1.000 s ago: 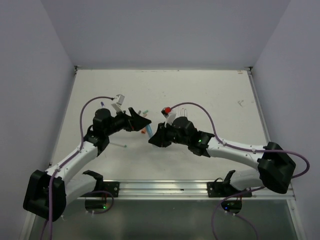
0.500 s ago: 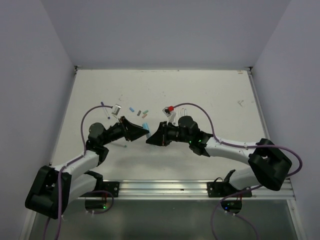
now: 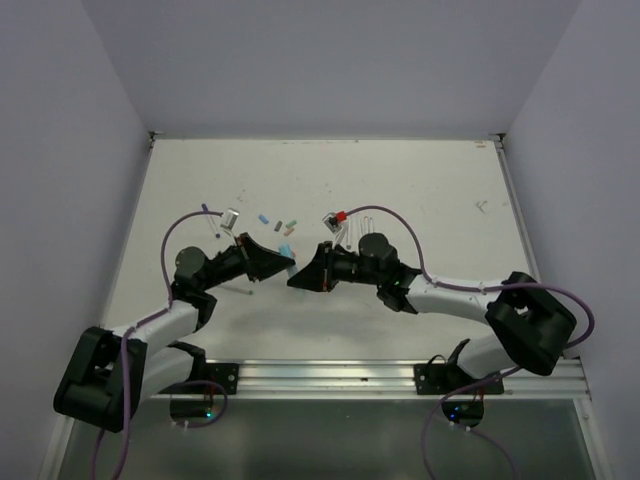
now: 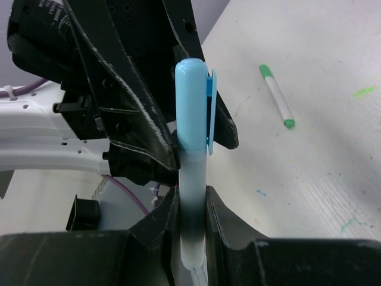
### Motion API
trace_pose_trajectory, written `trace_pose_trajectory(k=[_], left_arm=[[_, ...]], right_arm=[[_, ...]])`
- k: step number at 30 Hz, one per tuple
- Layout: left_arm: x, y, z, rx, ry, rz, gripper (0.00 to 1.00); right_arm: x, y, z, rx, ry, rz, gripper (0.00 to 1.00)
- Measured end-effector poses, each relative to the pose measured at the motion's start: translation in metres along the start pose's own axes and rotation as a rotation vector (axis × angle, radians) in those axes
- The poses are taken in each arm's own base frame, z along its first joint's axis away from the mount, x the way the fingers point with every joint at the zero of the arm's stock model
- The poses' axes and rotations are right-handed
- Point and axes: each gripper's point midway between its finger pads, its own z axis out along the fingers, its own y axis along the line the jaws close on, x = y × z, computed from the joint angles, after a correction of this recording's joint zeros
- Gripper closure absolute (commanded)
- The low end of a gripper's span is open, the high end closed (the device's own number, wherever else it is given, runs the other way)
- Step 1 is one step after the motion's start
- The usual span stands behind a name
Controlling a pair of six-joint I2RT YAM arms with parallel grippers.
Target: Open the pen caps
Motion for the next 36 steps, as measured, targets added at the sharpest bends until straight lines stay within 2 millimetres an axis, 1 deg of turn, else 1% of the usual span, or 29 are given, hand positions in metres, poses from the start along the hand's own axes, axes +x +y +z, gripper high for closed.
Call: trace_pose_trajectory(k=[3, 5, 6, 8, 10, 15, 18, 25, 27, 29, 32, 34, 36], left_arm=[[-0.003, 0.003, -0.004, -0.007, -0.001, -0.005, 0.68], [-0.005, 0.004, -0.008, -0.006, 0.002, -0.017, 0.67], [-0.006, 0.004, -0.01, -0.004, 0.005, -0.021, 0.64], [-0.009, 0.005, -0.012, -0.005, 0.0, -0.02, 0.49], [-0.016, 0.007, -0.015, -0.011, -0.023, -0.017, 0.49], [-0.018, 0.014, -0.015, -0.019, -0.031, -0.055, 0.48], [-0.019, 0.015, -0.015, -0.014, -0.038, -0.069, 0.51], [-0.021, 0.01, -0.015, 0.005, -0.05, -0.063, 0.51], [-0.022, 0.01, -0.016, 0.008, -0.052, -0.06, 0.45], [-0.023, 0.008, -0.016, 0.015, -0.053, -0.063, 0.34], [-0.022, 0.006, -0.016, 0.025, -0.049, -0.072, 0.29], [-0.02, 0.007, -0.017, 0.023, -0.046, -0.087, 0.28], [-0.019, 0.008, -0.017, 0.022, -0.046, -0.095, 0.33]], right_arm=[[0.0, 0.0, 0.002, -0.015, -0.005, -0.004, 1.0], [0.0, 0.001, 0.004, -0.026, -0.009, -0.009, 1.0], [0.0, 0.001, 0.006, -0.034, -0.01, -0.01, 1.0], [0.003, 0.001, 0.007, -0.043, -0.001, -0.003, 1.0], [0.009, -0.006, 0.009, -0.033, 0.016, 0.016, 1.0], [0.014, -0.012, 0.014, -0.046, 0.028, 0.037, 1.0], [0.013, -0.011, 0.015, -0.052, 0.023, 0.042, 1.0], [0.011, -0.007, 0.015, -0.071, 0.017, 0.041, 1.0], [0.011, -0.006, 0.015, -0.077, 0.015, 0.046, 1.0], [0.011, -0.007, 0.016, -0.078, 0.014, 0.051, 1.0], [0.012, -0.01, 0.018, -0.076, 0.019, 0.062, 1.0], [0.015, -0.011, 0.018, -0.075, 0.027, 0.072, 1.0], [0.016, -0.011, 0.019, -0.076, 0.034, 0.078, 1.0]])
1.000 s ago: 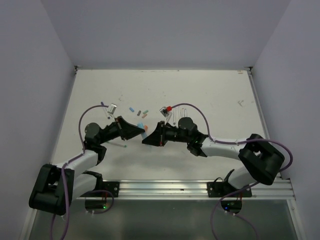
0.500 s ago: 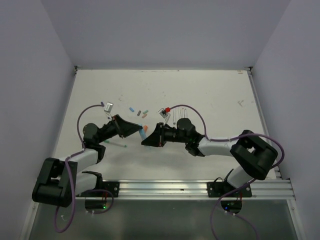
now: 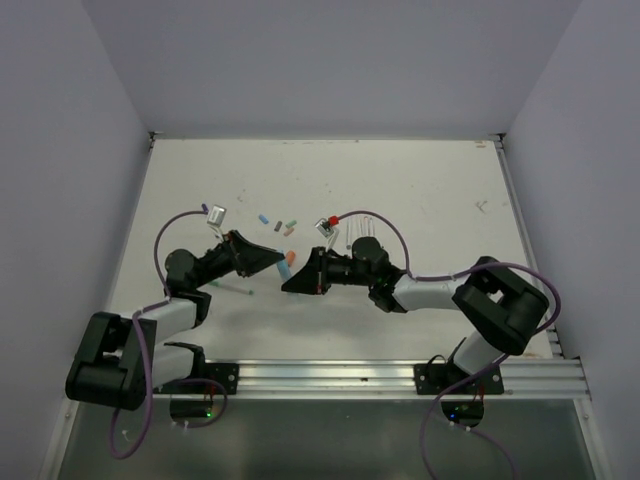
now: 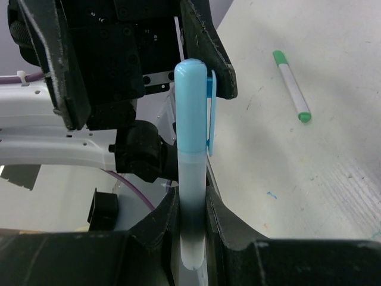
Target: Open the pen caps
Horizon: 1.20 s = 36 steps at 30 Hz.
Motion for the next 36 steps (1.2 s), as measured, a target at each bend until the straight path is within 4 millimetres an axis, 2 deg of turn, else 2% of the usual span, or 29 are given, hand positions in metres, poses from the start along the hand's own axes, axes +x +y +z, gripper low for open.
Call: trace_pose_trajectory(k=[5, 16, 21, 25, 27, 28, 32, 34, 36], left_arm=[[0.0, 0.002, 0.0, -0.006, -0.003, -0.022, 0.41], [0.002, 0.007, 0.001, -0.021, 0.006, -0.104, 0.41], [0.002, 0.007, 0.001, -0.02, 0.005, -0.108, 0.53], [0.001, 0.008, 0.001, -0.024, 0.002, -0.11, 0.8], [0.001, 0.008, 0.0, -0.024, 0.001, -0.104, 0.86], [0.001, 0.008, 0.0, -0.023, 0.001, -0.1, 0.98], [0.001, 0.014, 0.001, -0.043, 0.003, -0.076, 1.0], [-0.003, 0.028, 0.002, -0.114, -0.004, -0.081, 1.0], [-0.011, 0.04, 0.006, -0.202, -0.003, -0.078, 1.0]], right_arm=[[0.0, 0.002, 0.0, -0.01, 0.003, 0.001, 1.0], [0.002, 0.001, 0.004, -0.025, 0.016, 0.019, 1.0], [0.001, 0.003, 0.005, -0.037, 0.014, 0.013, 1.0], [0.0, 0.009, 0.005, -0.058, 0.014, 0.002, 1.0], [0.0, 0.011, 0.006, -0.064, 0.015, 0.0, 1.0], [0.0, 0.011, 0.006, -0.064, 0.015, 0.0, 1.0], [0.0, 0.004, 0.008, -0.018, 0.02, -0.003, 1.0], [-0.003, -0.008, 0.013, 0.104, 0.008, -0.032, 1.0], [-0.009, -0.017, 0.019, 0.296, -0.033, -0.102, 1.0]])
